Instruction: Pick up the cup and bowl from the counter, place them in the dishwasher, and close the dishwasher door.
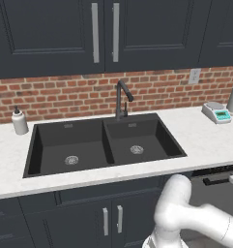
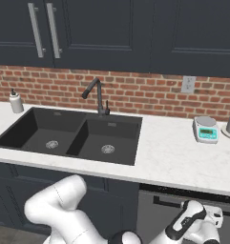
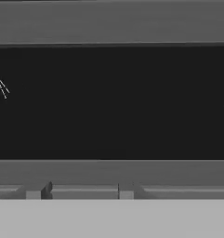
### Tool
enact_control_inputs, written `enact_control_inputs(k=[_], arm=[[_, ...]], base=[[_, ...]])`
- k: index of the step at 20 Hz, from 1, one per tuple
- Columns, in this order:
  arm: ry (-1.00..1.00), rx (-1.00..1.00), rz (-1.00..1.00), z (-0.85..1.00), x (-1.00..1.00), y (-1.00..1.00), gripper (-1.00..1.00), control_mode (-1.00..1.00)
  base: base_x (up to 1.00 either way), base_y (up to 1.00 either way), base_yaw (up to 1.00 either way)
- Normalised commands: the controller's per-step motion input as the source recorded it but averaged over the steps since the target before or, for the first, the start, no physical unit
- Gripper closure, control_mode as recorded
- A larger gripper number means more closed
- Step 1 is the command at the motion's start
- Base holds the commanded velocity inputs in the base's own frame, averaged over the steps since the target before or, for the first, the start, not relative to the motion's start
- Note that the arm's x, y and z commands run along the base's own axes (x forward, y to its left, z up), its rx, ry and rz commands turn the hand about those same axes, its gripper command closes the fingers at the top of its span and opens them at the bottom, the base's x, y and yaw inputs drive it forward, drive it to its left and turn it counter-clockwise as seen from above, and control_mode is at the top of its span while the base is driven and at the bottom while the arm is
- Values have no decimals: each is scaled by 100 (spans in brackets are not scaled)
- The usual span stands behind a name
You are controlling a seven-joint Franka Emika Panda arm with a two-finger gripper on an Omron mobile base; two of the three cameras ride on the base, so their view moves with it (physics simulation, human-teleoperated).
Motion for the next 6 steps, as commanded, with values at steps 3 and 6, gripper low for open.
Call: enact_control_inputs(k=[3, 6], arm=[[-12, 0, 0, -12, 42, 3, -100, -100], [-6, 0, 0, -7, 46, 2, -100, -100]], base=[[0, 0, 0], [0, 0, 0]])
